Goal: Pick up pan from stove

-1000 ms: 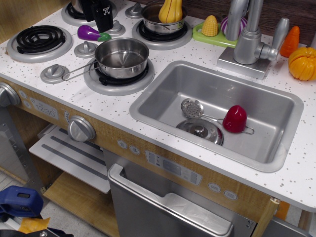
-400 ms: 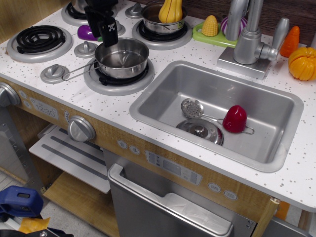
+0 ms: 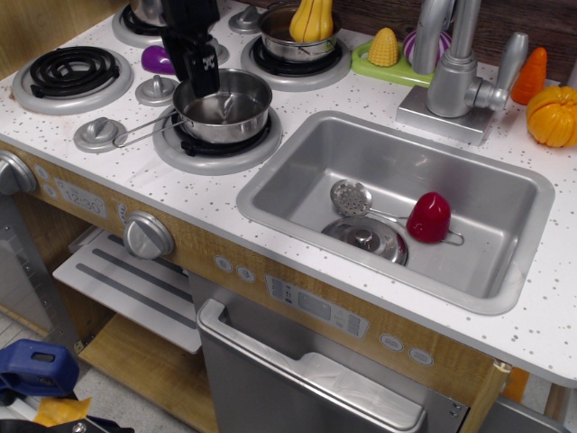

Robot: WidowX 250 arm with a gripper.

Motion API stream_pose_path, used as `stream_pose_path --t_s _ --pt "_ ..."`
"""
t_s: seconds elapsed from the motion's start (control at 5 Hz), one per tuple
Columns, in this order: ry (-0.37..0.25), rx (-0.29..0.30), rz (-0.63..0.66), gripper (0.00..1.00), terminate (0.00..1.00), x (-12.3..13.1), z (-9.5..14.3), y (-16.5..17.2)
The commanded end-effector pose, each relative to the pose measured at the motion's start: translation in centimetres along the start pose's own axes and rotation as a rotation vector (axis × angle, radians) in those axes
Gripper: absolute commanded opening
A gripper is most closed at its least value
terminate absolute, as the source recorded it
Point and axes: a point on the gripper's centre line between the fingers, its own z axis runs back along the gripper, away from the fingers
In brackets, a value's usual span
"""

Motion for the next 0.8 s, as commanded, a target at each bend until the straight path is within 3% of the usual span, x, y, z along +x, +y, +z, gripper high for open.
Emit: stream_pose_path --t_s 0.0,0.4,0.6 --pt "-0.048 0.042 0.018 0.00 0.00 -0.2 2.2 1.1" --pt "-0.030 0.131 0.006 0.00 0.00 0.7 5.4 0.0" --pt "-0.005 0.177 -0.017 0.00 0.00 1.3 8.1 -0.8"
